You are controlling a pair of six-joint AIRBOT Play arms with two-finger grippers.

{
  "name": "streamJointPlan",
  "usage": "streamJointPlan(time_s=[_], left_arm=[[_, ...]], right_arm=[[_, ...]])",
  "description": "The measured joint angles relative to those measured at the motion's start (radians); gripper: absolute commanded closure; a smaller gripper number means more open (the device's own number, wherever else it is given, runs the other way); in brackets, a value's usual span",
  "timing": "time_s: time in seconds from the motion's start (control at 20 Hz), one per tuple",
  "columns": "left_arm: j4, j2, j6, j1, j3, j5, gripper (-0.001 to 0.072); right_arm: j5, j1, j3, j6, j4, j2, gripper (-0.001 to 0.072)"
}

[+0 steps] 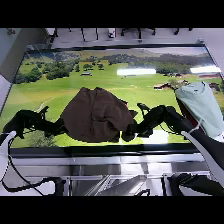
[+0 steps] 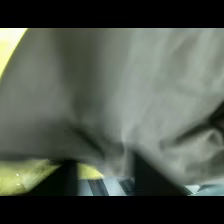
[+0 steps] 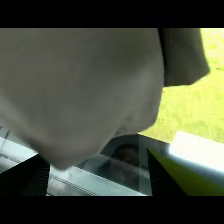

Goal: Fold the shirts.

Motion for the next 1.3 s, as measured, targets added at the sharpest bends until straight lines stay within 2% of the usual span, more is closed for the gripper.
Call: streamJointPlan(time_s=[0.05,0.1,0.15,0.35,0.5,0.75,0.95,1.15,1.3], left_arm=[[-0.003,-0.013,-0.001,-0.014,0.021,-0.003,0.0691],[-0.004,-0.023,-0.001,-0.029,0.042,-0.008,0.0692],[-0.007,-0.030,-0.001,-0.040,0.062,-0.009,0.0692],[-0.010,-0.009,-0.008,-0.066,0.129,-0.013,0.0692],[-0.010,0.098,-0.016,-0.057,0.181,-0.020,0.0692],[-0.012,0.402,-0.039,0.007,0.412,-0.055,0.0692],[-0.015,0.631,-0.086,0.070,0.696,-0.167,0.0692],[-0.016,0.749,-0.103,0.116,0.908,-0.257,0.0693],[-0.017,0.752,-0.111,0.132,0.980,-0.201,0.0692]], right_arm=[[0.007,0.000,0.000,-0.013,0.018,-0.029,0.0359],[0.016,0.000,0.000,-0.024,0.032,-0.053,0.0642],[0.030,0.000,0.001,-0.039,0.045,-0.068,0.0686],[0.087,0.000,0.051,-0.084,0.069,-0.096,0.0689],[0.084,-0.016,0.153,-0.103,0.065,-0.071,0.0689],[-0.018,-0.116,0.472,-0.113,0.052,0.127,0.0688],[-0.017,-0.227,0.797,-0.121,0.052,0.333,0.0688],[-0.016,-0.291,0.998,-0.150,0.039,0.457,0.0688],[-0.076,-0.306,1.048,-0.158,-0.003,0.474,0.0688]])
